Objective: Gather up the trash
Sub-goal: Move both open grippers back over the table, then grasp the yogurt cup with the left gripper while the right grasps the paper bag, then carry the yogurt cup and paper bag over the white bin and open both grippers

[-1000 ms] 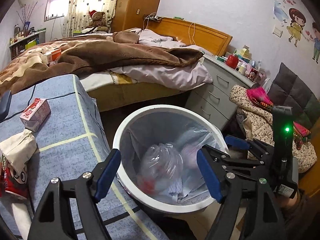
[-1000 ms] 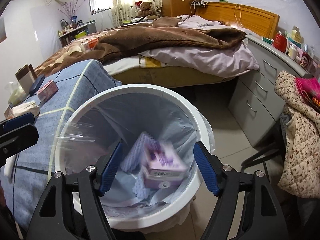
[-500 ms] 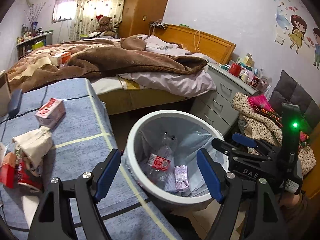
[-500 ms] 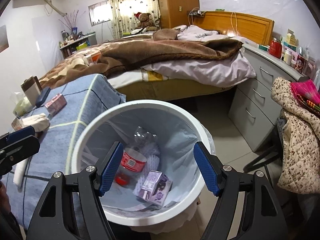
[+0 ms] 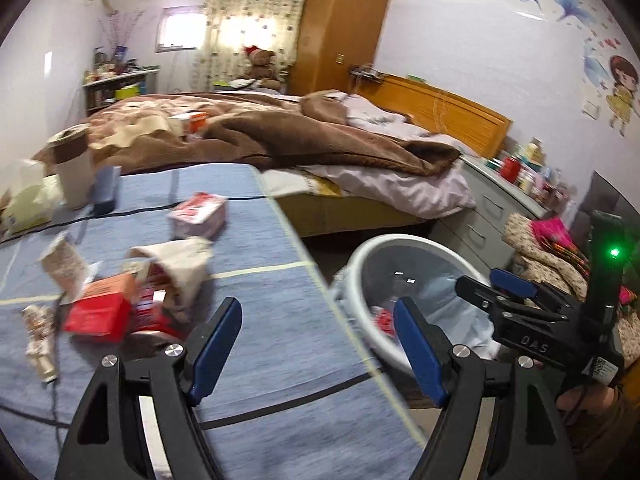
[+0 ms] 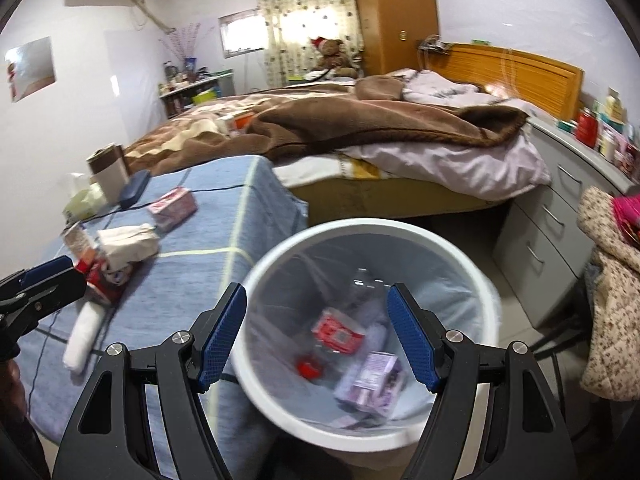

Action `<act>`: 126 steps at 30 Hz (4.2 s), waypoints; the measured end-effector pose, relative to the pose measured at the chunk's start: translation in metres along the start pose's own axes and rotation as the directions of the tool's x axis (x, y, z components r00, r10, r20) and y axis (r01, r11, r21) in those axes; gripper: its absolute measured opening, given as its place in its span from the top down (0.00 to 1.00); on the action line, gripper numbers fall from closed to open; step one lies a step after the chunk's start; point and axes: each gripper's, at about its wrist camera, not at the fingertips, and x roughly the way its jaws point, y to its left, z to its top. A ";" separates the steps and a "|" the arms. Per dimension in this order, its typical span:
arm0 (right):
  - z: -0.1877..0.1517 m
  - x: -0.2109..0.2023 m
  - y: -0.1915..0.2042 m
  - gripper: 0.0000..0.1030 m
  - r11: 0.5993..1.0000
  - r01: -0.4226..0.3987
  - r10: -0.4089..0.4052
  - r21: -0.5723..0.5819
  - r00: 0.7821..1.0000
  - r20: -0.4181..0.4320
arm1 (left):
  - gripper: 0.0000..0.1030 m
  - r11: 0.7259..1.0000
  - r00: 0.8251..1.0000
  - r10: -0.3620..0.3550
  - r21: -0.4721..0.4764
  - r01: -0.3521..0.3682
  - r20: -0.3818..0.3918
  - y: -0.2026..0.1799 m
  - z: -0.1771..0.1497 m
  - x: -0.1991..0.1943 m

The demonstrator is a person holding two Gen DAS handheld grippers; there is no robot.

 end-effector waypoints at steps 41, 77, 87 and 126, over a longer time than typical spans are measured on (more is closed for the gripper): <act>0.037 0.120 0.147 0.28 0.927 -0.344 0.369 0.152 0.908 -0.198 | 0.23 0.919 0.960 0.278 -0.279 -0.279 -0.043 0.231 0.007 0.003; 0.043 0.142 0.171 0.50 0.936 -0.321 0.349 0.147 0.902 -0.255 | 0.52 0.936 0.966 0.231 -0.246 -0.252 -0.112 0.240 0.018 0.043; 0.050 0.126 0.169 0.62 0.938 -0.330 0.344 0.104 0.921 -0.184 | 0.52 0.939 0.966 0.251 -0.226 -0.260 -0.068 0.228 0.021 0.027; 0.038 0.009 0.077 0.62 0.978 -0.194 0.190 0.078 0.980 0.062 | 0.52 0.995 0.991 0.095 0.002 -0.095 0.097 0.067 0.021 -0.038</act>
